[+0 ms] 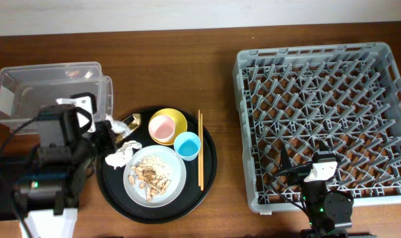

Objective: Sort waste into correct bins and load items into the dishwasher rack
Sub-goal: 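Carry the tissue with the left gripper and drop it into the clear bin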

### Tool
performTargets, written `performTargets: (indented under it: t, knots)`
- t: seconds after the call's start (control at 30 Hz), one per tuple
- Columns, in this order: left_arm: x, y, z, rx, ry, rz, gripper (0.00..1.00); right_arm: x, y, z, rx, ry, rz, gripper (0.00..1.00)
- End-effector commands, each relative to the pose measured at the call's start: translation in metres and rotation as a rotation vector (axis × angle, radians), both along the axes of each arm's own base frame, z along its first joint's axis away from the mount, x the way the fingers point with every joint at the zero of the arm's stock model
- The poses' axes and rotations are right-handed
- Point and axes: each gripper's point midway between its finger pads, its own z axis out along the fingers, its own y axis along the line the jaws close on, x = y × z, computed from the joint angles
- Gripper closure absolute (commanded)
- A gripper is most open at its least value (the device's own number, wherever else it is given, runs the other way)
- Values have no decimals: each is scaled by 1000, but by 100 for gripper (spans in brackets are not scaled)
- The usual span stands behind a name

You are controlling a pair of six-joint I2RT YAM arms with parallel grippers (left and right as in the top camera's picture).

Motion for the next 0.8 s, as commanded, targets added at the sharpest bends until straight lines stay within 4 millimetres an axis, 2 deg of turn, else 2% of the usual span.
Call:
performTargets:
  t: [0.0, 0.07, 0.17, 0.27, 0.4, 0.47, 0.53, 0.67, 0.7, 0.73, 0.77]
  knots:
    - [8, 6, 41, 11, -176, 35, 99, 0, 0, -4, 4, 6, -4, 2]
    - [18, 16, 62, 46, -273, 78, 99, 0, 0, -4, 4, 7, -4, 1]
    - [33, 43, 89, 134, -392, 208, 99, 0, 0, -4, 4, 6, -4, 2]
    - [54, 72, 98, 223, -443, 355, 99, 0, 0, -4, 4, 7, -4, 2]
    - [98, 88, 95, 252, -500, 416, 99, 0, 0, -4, 4, 6, -5, 2]
    - [121, 103, 88, 260, -521, 450, 99, 0, 0, -4, 4, 7, -4, 1]
    - [135, 115, 71, 270, -493, 473, 99, 0, 0, -4, 4, 7, -4, 2]
    - [150, 148, 18, 297, -364, 523, 99, 0, 0, -4, 4, 6, -4, 2]
    - [150, 159, 6, 304, -333, 544, 85, 0, 0, -4, 4, 6, -4, 2]
    - [149, 165, 2, 306, -320, 556, 54, 0, 0, -4, 4, 6, -4, 2]
    - [147, 171, 0, 309, -315, 568, 16, 0, 0, -4, 4, 6, -4, 2]
